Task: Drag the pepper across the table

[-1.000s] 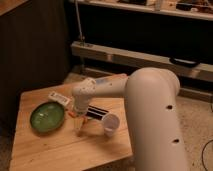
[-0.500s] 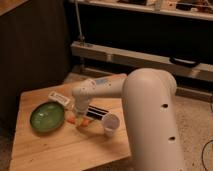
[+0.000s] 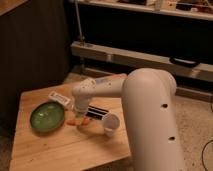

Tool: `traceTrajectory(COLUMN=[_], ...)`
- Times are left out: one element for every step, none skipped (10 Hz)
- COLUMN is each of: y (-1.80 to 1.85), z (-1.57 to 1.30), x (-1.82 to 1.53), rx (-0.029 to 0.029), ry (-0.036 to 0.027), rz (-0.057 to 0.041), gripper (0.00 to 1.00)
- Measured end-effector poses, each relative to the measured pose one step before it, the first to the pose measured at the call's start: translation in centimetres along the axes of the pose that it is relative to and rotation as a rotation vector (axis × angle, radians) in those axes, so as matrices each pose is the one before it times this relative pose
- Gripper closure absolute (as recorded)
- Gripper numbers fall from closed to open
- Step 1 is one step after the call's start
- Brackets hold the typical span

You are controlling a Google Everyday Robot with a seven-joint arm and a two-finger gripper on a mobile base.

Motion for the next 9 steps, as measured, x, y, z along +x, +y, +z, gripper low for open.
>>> traceTrajectory(y=[-0.030, 0.016, 0.079, 0.258, 0.188, 0.335, 0.424, 0.386, 0.354], z=[-0.059, -0.024, 0.048, 0.113, 0.007, 0.012, 0.089, 0.136, 0.092], x=[-0.175, -0.244, -0.214, -0.207, -0.189, -0.156, -0.026, 0.075, 0.080], rx=[-0.00040, -0.00182, -0.00240, -0.00320, -0.00104, -0.00301, -0.00445, -0.00404, -0.00246], ry=[-0.00265, -0.00312, -0.00243, -0.00287, -0.00500, -0.01110, -0.01671, -0.01387, -0.01141], rz=[-0.00220, -0.00330, -0.00340, -0.00448, -0.00291, -0.00314, -0.00206, -0.00091, -0.00091], gripper=[0.86, 0.86, 0.86, 0.86, 0.86, 0.86, 0.86, 0.86, 0.86])
